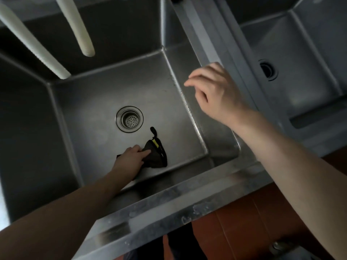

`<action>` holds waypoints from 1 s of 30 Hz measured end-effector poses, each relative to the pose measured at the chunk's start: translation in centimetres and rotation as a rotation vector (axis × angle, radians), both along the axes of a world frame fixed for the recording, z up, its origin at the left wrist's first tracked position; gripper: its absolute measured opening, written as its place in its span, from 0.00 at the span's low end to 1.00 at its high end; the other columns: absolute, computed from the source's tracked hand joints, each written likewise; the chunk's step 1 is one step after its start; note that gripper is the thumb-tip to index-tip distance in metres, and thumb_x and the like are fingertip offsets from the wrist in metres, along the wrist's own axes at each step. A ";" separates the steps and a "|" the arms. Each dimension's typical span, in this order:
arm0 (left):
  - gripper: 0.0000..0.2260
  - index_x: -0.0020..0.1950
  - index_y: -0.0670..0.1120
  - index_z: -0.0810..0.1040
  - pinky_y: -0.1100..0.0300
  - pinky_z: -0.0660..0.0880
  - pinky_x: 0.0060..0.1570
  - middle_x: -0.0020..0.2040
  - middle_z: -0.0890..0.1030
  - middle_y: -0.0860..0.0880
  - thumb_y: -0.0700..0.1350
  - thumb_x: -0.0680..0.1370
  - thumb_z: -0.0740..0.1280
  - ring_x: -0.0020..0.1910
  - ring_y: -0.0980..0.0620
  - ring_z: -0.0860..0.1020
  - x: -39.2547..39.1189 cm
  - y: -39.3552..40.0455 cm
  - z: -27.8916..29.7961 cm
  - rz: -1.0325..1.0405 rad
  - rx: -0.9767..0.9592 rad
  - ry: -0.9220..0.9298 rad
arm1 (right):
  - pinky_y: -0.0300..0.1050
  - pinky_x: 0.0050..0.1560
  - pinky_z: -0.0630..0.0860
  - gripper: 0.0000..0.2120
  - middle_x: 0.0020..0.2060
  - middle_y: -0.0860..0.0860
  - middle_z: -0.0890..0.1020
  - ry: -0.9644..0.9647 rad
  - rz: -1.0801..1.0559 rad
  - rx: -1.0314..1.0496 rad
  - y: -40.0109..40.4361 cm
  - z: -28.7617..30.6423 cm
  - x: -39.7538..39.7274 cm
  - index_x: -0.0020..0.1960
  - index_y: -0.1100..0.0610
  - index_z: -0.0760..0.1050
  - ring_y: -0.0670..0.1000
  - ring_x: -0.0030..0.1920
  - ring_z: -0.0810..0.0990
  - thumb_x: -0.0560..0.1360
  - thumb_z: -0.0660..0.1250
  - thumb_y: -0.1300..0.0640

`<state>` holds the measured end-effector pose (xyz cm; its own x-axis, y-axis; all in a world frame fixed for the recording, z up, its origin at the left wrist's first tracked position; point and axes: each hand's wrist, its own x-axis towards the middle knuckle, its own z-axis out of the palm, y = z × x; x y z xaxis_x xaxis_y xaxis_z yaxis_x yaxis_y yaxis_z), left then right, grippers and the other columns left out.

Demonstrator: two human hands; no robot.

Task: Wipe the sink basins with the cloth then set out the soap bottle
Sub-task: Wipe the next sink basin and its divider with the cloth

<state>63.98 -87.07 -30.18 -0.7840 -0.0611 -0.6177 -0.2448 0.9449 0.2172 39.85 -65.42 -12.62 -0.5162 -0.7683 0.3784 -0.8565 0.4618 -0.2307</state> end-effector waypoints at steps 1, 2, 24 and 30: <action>0.25 0.77 0.60 0.64 0.53 0.74 0.58 0.64 0.69 0.50 0.46 0.81 0.63 0.62 0.47 0.70 -0.3 0.1 -0.1 -0.020 -0.002 -0.003 | 0.58 0.50 0.77 0.14 0.51 0.53 0.84 0.014 -0.004 -0.005 0.0 0.0 -0.5 0.53 0.57 0.85 0.60 0.52 0.78 0.76 0.63 0.67; 0.25 0.77 0.60 0.64 0.52 0.74 0.58 0.64 0.69 0.50 0.47 0.81 0.63 0.62 0.47 0.70 -0.5 0.2 -0.1 -0.035 -0.003 -0.003 | 0.59 0.50 0.77 0.14 0.51 0.53 0.84 0.027 -0.006 -0.008 0.0 -0.1 -0.9 0.53 0.57 0.85 0.61 0.52 0.78 0.75 0.63 0.68; 0.23 0.79 0.44 0.63 0.44 0.60 0.75 0.80 0.62 0.46 0.46 0.84 0.60 0.81 0.42 0.52 -4.0 1.7 -6.7 -0.737 0.221 0.496 | 0.56 0.54 0.76 0.09 0.55 0.57 0.82 0.048 -0.046 0.019 -0.1 -2.8 -1.5 0.49 0.61 0.83 0.61 0.57 0.77 0.78 0.64 0.62; 0.19 0.75 0.41 0.71 0.47 0.59 0.77 0.77 0.67 0.42 0.42 0.83 0.60 0.78 0.39 0.60 -2.5 -2.7 -7.3 -0.540 0.244 0.622 | 0.57 0.55 0.76 0.09 0.55 0.56 0.81 0.045 -0.056 0.033 -0.1 -3.1 -1.6 0.49 0.60 0.83 0.60 0.57 0.76 0.79 0.64 0.59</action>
